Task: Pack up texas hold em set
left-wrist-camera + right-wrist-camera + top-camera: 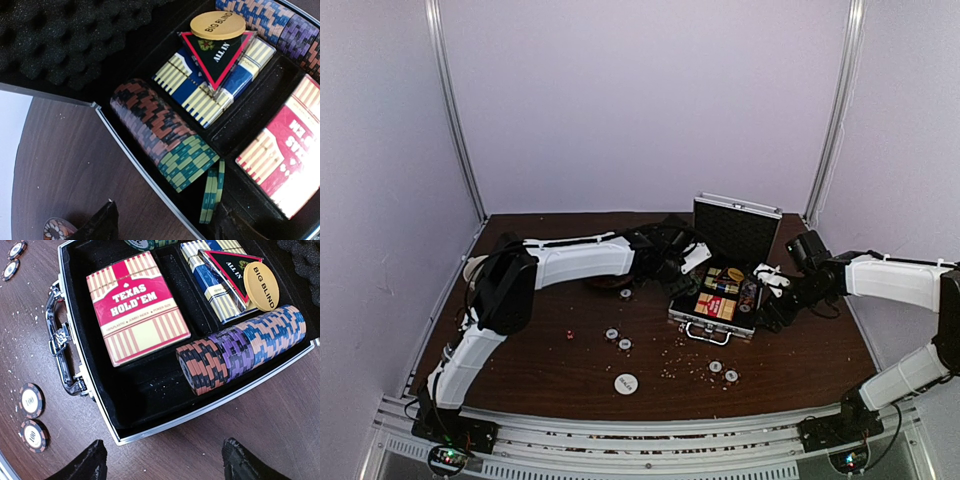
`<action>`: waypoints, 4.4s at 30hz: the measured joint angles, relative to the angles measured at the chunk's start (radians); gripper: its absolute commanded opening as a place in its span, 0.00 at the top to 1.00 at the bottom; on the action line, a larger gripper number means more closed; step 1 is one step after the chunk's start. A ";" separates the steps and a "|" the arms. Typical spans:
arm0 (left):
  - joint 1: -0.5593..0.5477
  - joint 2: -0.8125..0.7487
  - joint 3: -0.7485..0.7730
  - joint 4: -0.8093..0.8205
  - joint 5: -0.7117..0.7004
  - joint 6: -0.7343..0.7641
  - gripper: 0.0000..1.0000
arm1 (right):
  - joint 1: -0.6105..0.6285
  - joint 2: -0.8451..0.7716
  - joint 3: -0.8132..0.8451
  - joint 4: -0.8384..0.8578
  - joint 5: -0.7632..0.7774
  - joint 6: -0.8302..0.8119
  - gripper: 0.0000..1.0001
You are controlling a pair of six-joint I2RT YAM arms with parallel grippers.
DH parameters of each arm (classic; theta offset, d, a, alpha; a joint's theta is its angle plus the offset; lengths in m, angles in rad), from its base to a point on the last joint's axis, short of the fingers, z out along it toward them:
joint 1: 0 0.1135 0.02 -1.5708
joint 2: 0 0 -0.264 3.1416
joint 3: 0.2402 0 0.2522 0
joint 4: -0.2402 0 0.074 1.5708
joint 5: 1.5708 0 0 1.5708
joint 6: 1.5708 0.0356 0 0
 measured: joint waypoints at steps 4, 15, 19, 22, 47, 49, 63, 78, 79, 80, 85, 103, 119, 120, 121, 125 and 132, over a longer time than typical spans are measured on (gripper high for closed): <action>-0.002 0.004 0.003 0.001 -0.019 0.001 0.33 | 0.000 0.000 0.000 0.000 0.001 0.000 0.20; -0.003 0.014 0.010 0.003 -0.042 0.032 0.30 | 0.000 0.009 0.000 0.000 0.007 0.000 0.20; -0.001 0.014 -0.012 -0.003 -0.041 0.046 0.30 | 0.000 0.010 0.000 0.000 0.007 0.000 0.20; 0.002 0.014 -0.015 -0.006 -0.042 0.049 0.31 | 0.000 0.011 0.000 0.000 0.007 0.000 0.20; 0.019 0.029 0.007 0.029 -0.026 0.039 0.32 | 0.000 0.032 0.000 -0.006 0.007 -0.002 0.20; 0.019 0.029 -0.001 0.027 -0.012 0.039 0.32 | 0.000 0.032 0.000 -0.007 0.007 -0.002 0.20; 0.019 -0.024 -0.066 0.008 0.007 0.037 0.31 | 0.000 0.032 0.000 -0.008 0.006 -0.003 0.20; 0.020 -0.346 -0.252 -0.163 -0.028 -0.164 0.49 | 0.000 0.032 0.000 -0.011 0.006 -0.003 0.20; 0.020 -0.345 -0.259 -0.177 -0.031 -0.182 0.51 | 0.000 0.032 0.000 -0.011 0.006 -0.003 0.20; 0.021 -0.342 -0.265 -0.194 -0.036 -0.203 0.53 | 0.000 0.032 0.000 -0.011 0.006 -0.003 0.20; 0.034 -0.303 -0.254 -0.230 -0.043 -0.282 0.57 | 0.000 0.032 0.000 -0.011 0.006 -0.003 0.20; 0.178 -0.562 -0.668 -0.461 -0.040 -0.631 0.44 | 0.000 0.024 0.000 -0.016 0.003 -0.003 0.20; 0.220 -0.537 -0.768 -0.424 0.147 -0.670 0.58 | 0.000 0.024 0.000 -0.021 0.002 -0.004 0.20; 0.220 -0.534 -0.771 -0.422 0.153 -0.670 0.58 | 0.000 0.024 0.000 -0.021 0.002 -0.004 0.20; 0.220 -0.531 -0.776 -0.419 0.157 -0.670 0.59 | 0.000 0.024 0.000 -0.022 0.002 -0.004 0.20; 0.220 -0.512 -0.790 -0.414 0.160 -0.670 0.62 | 0.000 0.024 0.000 -0.022 0.002 -0.004 0.20; 0.221 -0.502 -0.797 -0.414 0.155 -0.670 0.72 | 0.000 0.024 0.000 -0.023 0.001 -0.004 0.20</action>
